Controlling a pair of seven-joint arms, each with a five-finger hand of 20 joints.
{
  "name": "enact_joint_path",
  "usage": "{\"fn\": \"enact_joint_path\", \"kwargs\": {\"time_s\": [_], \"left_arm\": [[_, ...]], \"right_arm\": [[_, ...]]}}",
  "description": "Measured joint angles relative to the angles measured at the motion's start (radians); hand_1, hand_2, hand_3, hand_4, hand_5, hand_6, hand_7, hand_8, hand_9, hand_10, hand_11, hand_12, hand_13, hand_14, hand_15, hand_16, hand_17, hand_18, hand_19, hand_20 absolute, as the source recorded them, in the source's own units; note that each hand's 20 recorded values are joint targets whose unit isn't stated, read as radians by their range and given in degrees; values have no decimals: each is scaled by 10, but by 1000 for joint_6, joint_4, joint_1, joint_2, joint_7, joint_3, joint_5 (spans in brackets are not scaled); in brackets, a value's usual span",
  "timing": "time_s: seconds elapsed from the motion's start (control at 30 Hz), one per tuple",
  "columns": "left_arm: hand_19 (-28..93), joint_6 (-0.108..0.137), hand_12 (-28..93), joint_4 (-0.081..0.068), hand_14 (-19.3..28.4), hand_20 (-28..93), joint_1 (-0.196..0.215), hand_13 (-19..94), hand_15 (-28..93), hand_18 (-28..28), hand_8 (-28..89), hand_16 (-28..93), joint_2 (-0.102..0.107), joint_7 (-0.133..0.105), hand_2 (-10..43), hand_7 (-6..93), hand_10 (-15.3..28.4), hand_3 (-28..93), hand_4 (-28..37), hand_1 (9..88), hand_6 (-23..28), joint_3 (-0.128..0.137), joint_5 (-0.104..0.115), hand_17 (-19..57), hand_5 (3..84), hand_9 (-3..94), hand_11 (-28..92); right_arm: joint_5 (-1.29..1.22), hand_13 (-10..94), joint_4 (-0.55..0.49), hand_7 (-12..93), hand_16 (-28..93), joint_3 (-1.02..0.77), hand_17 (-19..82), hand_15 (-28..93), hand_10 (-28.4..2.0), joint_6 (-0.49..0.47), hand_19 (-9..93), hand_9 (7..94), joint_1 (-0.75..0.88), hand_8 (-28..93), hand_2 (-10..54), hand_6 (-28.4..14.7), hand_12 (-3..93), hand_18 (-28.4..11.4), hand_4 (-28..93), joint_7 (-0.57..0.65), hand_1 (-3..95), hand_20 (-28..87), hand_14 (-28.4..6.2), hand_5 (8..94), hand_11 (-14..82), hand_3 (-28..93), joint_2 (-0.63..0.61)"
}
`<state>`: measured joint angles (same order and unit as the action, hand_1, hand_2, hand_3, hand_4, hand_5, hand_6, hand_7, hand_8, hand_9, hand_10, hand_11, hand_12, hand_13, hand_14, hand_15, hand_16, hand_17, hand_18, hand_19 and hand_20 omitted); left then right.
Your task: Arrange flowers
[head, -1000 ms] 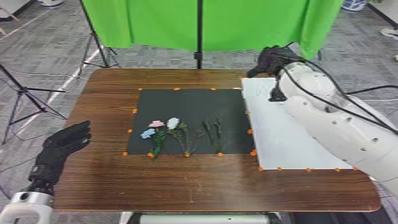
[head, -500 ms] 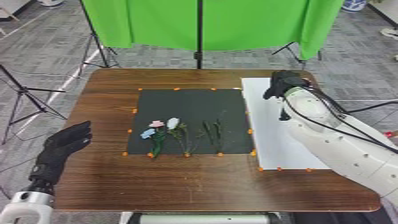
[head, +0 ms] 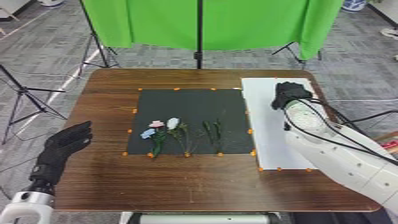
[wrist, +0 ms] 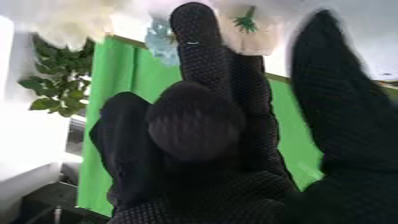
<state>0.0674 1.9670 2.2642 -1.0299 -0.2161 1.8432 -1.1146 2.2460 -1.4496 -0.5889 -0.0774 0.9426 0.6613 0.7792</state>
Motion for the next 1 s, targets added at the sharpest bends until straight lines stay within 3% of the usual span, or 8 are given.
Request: {"fn": "enact_joint_path", "kwargs": {"time_s": [0.03, 0.17, 0.33, 0.57, 0.73, 1.0], "left_arm": [[153, 0, 120, 0, 160, 234, 0, 322, 182, 146, -70, 18, -1, 0, -83, 146, 116, 659, -101, 382, 30, 0, 0, 84, 426, 373, 176], [153, 0, 120, 0, 160, 234, 1, 321, 183, 146, -69, 19, -2, 0, -83, 145, 116, 659, -102, 383, 31, 1, 0, 84, 426, 372, 176], [154, 0, 120, 1, 160, 234, 2, 321, 182, 146, -69, 18, -4, 0, -82, 144, 116, 659, -102, 383, 31, 2, 0, 84, 426, 373, 176], [153, 0, 120, 1, 160, 233, 2, 322, 182, 146, -69, 18, -4, 1, -83, 145, 116, 660, -100, 381, 30, 5, 0, 84, 426, 372, 175], [153, -2, 121, 1, 160, 233, 3, 322, 182, 147, -69, 18, -3, 3, -82, 146, 116, 660, -100, 382, 30, 7, 0, 84, 425, 372, 175], [149, -12, 120, 0, 160, 230, -2, 320, 180, 147, -70, 19, -1, 11, -83, 145, 116, 660, -100, 380, 30, 5, 0, 80, 425, 372, 174]], "right_arm": [[-6, 932, 5, 179, 348, 3, 653, 584, -104, 36, 932, 875, 4, 37, -95, 10, 312, -138, -188, -1, 561, 553, -4, 728, 119, 564, 0], [-25, 937, 27, 207, 332, 28, 669, 605, -82, 210, 932, 925, 15, 78, -95, 4, 367, -135, -187, -11, 611, 562, -2, 796, 84, 554, 0], [-31, 937, 24, 209, 324, 22, 679, 622, -81, 342, 932, 936, 33, 87, -95, -1, 382, -134, -184, -24, 621, 575, 0, 821, 102, 564, -1], [-93, 937, -159, 213, 324, -74, 679, 623, -81, 428, 932, 937, 79, 87, -95, 0, 385, -134, -181, -41, 618, 580, 3, 823, 105, 573, -32], [-136, 937, -297, 216, 329, -113, 674, 617, -80, 430, 932, 937, 80, 87, -95, 2, 388, -134, -181, -74, 617, 585, 2, 821, 102, 572, -18], [-115, 937, -317, 228, 353, -58, 662, 597, -79, 406, 932, 936, 63, 83, -95, 6, 404, -133, -175, -127, 611, 586, 1, 812, 86, 570, 128]]}}
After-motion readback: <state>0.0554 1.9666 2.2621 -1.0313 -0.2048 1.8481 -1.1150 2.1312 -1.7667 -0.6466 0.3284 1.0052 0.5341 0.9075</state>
